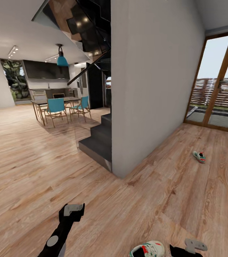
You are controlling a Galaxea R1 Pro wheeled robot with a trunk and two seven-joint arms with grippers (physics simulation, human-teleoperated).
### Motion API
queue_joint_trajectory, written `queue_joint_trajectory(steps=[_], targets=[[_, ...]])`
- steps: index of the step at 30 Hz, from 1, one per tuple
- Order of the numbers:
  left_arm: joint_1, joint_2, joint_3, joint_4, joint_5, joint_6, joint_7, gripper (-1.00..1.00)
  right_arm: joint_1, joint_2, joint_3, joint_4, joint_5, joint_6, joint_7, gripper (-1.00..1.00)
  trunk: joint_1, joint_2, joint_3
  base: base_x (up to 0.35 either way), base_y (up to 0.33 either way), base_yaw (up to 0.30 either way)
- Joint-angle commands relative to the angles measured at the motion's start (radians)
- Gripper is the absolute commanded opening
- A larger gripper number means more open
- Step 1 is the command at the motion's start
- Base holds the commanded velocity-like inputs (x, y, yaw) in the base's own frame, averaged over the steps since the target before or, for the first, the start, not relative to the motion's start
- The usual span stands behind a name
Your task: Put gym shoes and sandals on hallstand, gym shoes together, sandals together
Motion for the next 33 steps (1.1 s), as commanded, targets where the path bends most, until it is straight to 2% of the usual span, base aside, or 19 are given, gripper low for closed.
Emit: queue_joint_trajectory(steps=[1,5,10,17,33], targets=[[-0.01,0.0,0.0,0.001,0.002,-0.002,0.0,1.0,-0.001,0.0,-0.001,-0.001,-0.001,0.005,0.001,1.0,0.0,0.0,-0.001,0.0,0.0,-0.3],[-0.062,0.002,0.001,0.005,0.004,0.05,0.0,1.0,-0.001,0.0,-0.001,-0.001,-0.001,0.005,0.001,1.0,0.0,0.0,-0.001,0.0,0.0,-0.3],[-0.113,0.006,0.0,0.001,0.0,0.282,-0.004,1.0,-0.001,-0.002,-0.001,-0.002,-0.002,0.005,0.002,1.0,0.0,0.0,-0.001,0.0,0.0,-0.3],[-0.117,0.005,-0.001,0.002,-0.001,0.294,-0.005,1.0,-0.001,-0.004,-0.002,-0.002,-0.003,0.005,0.005,1.0,0.0,0.0,-0.001,0.0,0.0,-0.3],[-0.118,0.004,-0.003,0.002,0.0,0.274,-0.007,1.0,0.0,-0.001,-0.001,-0.001,-0.002,0.005,0.008,1.0,0.0,0.0,-0.001,0.0,0.0,-0.3]])
